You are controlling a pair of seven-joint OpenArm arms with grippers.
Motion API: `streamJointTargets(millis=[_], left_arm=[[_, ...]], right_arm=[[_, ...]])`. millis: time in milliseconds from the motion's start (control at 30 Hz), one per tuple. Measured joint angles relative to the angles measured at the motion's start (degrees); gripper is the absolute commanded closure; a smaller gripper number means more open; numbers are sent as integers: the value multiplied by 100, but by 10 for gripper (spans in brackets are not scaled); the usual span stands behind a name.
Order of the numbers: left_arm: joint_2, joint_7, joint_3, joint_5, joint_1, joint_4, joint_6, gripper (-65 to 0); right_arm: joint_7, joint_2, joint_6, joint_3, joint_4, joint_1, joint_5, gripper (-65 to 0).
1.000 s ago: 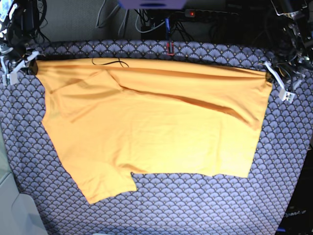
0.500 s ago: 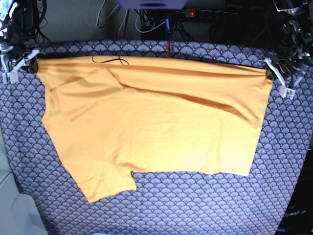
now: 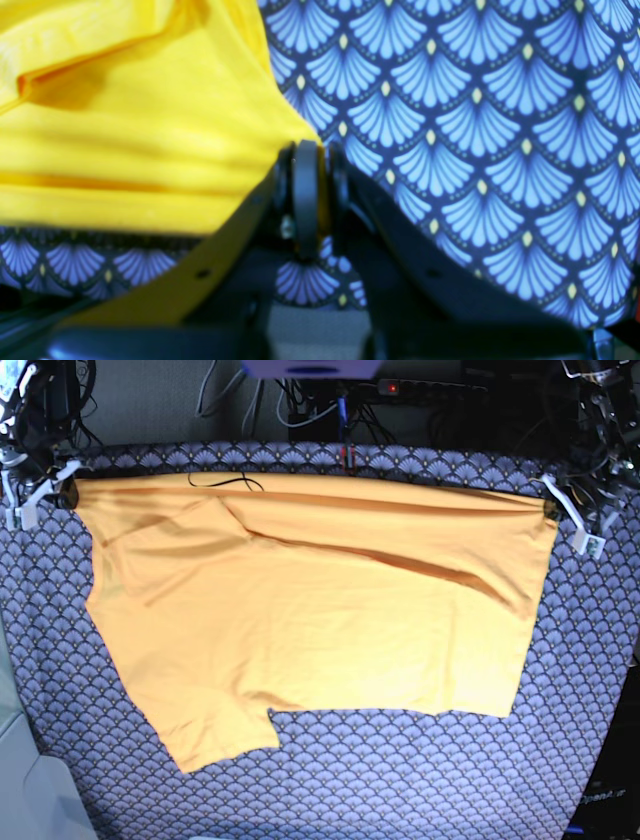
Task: Fold the T-shirt properly
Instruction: 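Drag the shirt further with both grippers, unfolding it flat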
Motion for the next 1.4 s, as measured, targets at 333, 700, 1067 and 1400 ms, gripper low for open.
streamJointTargets(millis=[333, 700, 1067, 1400], left_arm=[[0, 0, 0, -2, -4, -11, 0, -4], [44, -216, -70, 225, 55, 17, 201, -509], [162, -575, -105, 240, 166, 0, 258, -518], [402, -302, -1016, 299, -179, -144, -9, -518]], right_arm=[[-232, 22, -22, 37, -7, -13, -85, -262], [-240, -33, -44, 671, -13, -13, -109, -290], [-234, -28, -63, 850, -15, 20, -122, -291], [-291, 323, -68, 850, -20, 503, -131, -291]])
